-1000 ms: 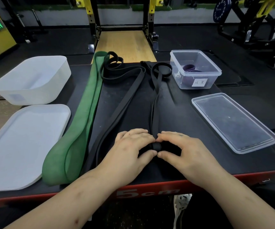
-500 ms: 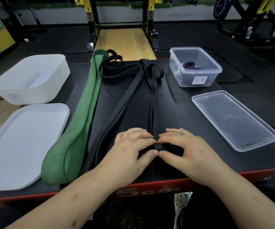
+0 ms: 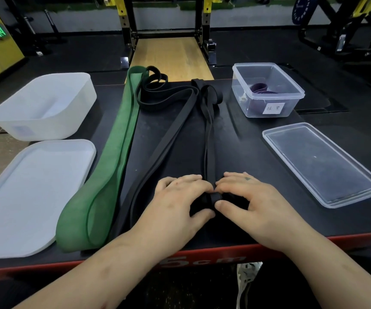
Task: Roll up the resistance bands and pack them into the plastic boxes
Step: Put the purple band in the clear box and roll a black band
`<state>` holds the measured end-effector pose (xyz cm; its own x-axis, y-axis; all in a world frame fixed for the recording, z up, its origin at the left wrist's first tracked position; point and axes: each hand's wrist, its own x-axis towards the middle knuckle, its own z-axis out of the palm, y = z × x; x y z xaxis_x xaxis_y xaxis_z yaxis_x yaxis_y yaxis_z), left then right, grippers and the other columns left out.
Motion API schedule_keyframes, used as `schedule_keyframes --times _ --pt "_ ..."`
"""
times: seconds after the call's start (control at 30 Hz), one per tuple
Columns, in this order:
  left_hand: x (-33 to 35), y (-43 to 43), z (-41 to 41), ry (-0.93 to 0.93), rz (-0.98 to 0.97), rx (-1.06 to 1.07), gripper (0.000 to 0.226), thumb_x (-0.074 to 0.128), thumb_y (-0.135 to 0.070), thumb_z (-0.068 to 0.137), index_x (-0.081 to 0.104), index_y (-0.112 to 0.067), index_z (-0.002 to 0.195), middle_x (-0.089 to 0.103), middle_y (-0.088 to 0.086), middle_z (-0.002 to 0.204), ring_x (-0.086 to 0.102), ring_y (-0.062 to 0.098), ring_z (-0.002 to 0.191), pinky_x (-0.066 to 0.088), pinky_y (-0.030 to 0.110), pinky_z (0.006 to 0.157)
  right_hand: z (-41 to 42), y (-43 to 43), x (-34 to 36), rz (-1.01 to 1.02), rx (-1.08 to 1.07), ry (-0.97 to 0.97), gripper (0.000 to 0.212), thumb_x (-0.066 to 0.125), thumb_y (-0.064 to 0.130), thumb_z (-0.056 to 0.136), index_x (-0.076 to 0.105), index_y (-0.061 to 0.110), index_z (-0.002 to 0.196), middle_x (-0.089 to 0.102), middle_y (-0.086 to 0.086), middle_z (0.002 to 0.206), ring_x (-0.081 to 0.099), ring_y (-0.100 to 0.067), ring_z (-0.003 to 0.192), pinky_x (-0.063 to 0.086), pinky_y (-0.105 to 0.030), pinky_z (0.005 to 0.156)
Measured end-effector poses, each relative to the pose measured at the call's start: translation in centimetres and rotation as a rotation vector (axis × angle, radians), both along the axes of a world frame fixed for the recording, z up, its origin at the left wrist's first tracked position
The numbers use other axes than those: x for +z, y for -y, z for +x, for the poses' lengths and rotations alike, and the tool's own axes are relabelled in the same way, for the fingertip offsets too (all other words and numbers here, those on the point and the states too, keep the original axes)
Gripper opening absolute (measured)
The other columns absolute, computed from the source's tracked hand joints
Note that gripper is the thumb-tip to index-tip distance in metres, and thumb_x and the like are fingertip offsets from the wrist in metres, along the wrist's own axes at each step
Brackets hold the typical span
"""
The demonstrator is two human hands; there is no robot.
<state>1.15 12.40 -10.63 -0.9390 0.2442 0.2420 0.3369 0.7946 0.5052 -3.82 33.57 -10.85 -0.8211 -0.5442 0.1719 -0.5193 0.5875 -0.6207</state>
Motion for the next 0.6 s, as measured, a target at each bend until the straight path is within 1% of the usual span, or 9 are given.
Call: schedule_keyframes --times 0.1,0.17,0.23,0.3,0.33,0.4,0.47,0.53,0.6 --pt "-0.1 0.1 -0.2 -0.017 0.006 0.017 0.035 0.069 -0.042 0.092 0.065 -0.035 0.127 0.052 -0.028 0.122 0.022 -0.022 0.132 -0.003 0.002 0.106 0.0 0.3 0.0 0.003 -0.007 -0.003 0.025 0.060 0.043 0.096 0.071 0.036 0.117 0.057 0.039 0.118 0.029 0.023 0.134 0.018 -0.003 0.110" --pt "-0.1 0.1 -0.4 -0.028 0.029 0.021 0.035 0.065 -0.044 0.091 0.067 -0.033 0.124 0.057 -0.026 0.120 0.026 -0.019 0.132 -0.001 0.002 0.107 0.0 0.5 0.0 0.017 -0.018 0.002 0.029 0.057 0.047 0.095 0.067 0.039 0.121 0.057 0.035 0.121 0.030 0.021 0.135 0.023 -0.002 0.107" --pt "-0.1 0.0 -0.5 -0.034 0.035 0.031 0.038 0.061 -0.046 0.089 0.068 -0.032 0.123 0.060 -0.025 0.118 0.029 -0.017 0.132 0.001 0.003 0.107 0.1 0.4 0.2 0.012 -0.041 0.009 0.032 0.061 0.046 0.094 0.062 0.044 0.126 0.057 0.034 0.124 0.037 0.017 0.134 0.027 -0.002 0.103" --pt "-0.2 0.0 -0.6 -0.043 0.032 0.039 0.038 0.059 -0.048 0.090 0.067 -0.032 0.124 0.063 -0.023 0.120 0.029 -0.012 0.135 0.003 0.005 0.108 0.2 0.3 0.4 0.001 -0.057 -0.004 0.031 0.064 0.043 0.093 0.060 0.046 0.124 0.059 0.033 0.122 0.045 0.013 0.128 0.030 -0.002 0.100" --pt "-0.2 0.0 -0.6 -0.036 0.026 0.040 0.039 0.059 -0.049 0.092 0.067 -0.032 0.126 0.063 -0.023 0.122 0.029 -0.012 0.136 0.004 0.006 0.109 0.3 0.3 0.4 -0.002 -0.060 -0.013 0.029 0.064 0.042 0.094 0.060 0.047 0.122 0.059 0.034 0.121 0.046 0.013 0.126 0.030 -0.002 0.100" --pt "-0.1 0.0 -0.8 -0.021 0.009 0.037 0.039 0.058 -0.051 0.094 0.065 -0.034 0.128 0.062 -0.024 0.124 0.028 -0.010 0.138 0.007 0.012 0.111 0.3 0.4 0.4 -0.001 -0.058 -0.026 0.024 0.062 0.042 0.096 0.061 0.048 0.119 0.056 0.040 0.120 0.040 0.020 0.128 0.025 0.000 0.103" --pt "0.0 0.1 -1.0 0.001 -0.008 0.039 0.039 0.058 -0.052 0.096 0.064 -0.036 0.130 0.061 -0.025 0.127 0.028 -0.010 0.139 0.011 0.019 0.113 0.3 0.4 0.3 0.014 -0.063 -0.020 0.022 0.061 0.042 0.098 0.061 0.049 0.120 0.051 0.050 0.116 0.028 0.028 0.131 0.017 0.000 0.108" --pt "0.2 0.1 -1.2 0.010 -0.021 0.049 0.040 0.055 -0.055 0.096 0.064 -0.037 0.131 0.060 -0.026 0.131 0.028 -0.009 0.139 0.014 0.025 0.116 0.2 0.4 0.2 0.026 -0.066 -0.014 0.026 0.063 0.043 0.098 0.061 0.050 0.123 0.045 0.054 0.111 0.021 0.034 0.129 0.010 0.000 0.110" --pt "0.3 0.2 -1.4 0.017 -0.032 0.053 0.041 0.055 -0.055 0.098 0.063 -0.037 0.134 0.057 -0.026 0.135 0.026 -0.010 0.140 0.012 0.024 0.116 0.2 0.4 0.4 0.044 -0.058 0.015 0.034 0.067 0.044 0.095 0.059 0.051 0.128 0.034 0.056 0.113 0.011 0.041 0.124 0.003 0.004 0.107"
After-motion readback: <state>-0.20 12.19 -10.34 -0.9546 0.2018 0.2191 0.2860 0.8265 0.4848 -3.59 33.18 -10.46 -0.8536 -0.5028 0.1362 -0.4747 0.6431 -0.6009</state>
